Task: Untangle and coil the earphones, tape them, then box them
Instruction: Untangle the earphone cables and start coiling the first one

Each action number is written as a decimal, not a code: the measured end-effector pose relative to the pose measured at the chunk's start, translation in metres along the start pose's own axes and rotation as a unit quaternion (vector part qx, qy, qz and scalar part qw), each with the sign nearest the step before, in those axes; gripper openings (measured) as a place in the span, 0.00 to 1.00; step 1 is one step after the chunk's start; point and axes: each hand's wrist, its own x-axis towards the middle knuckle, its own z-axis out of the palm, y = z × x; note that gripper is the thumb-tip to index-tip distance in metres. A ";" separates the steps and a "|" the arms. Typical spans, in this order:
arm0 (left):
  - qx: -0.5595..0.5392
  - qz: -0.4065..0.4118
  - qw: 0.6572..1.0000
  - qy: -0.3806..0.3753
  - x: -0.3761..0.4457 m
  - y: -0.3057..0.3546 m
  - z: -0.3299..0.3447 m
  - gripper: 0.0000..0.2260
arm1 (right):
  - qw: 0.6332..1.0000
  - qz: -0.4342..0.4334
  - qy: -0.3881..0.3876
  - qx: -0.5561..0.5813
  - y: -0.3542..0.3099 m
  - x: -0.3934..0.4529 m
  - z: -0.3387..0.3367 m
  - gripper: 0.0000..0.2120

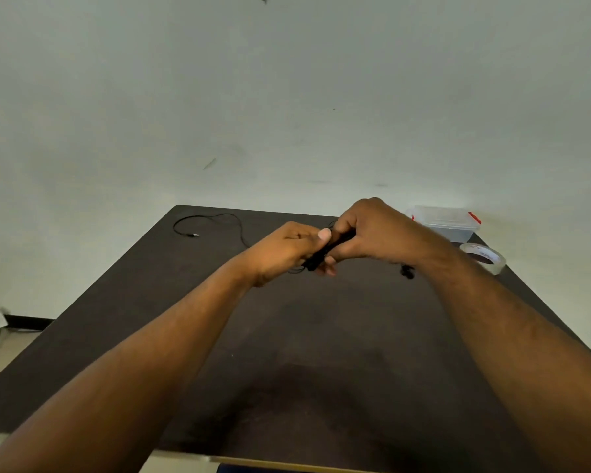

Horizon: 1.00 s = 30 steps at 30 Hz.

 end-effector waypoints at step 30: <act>-0.385 0.105 0.880 0.259 0.008 0.026 -0.004 0.12 | 0.924 0.018 0.121 0.362 -0.016 -0.018 0.077 0.05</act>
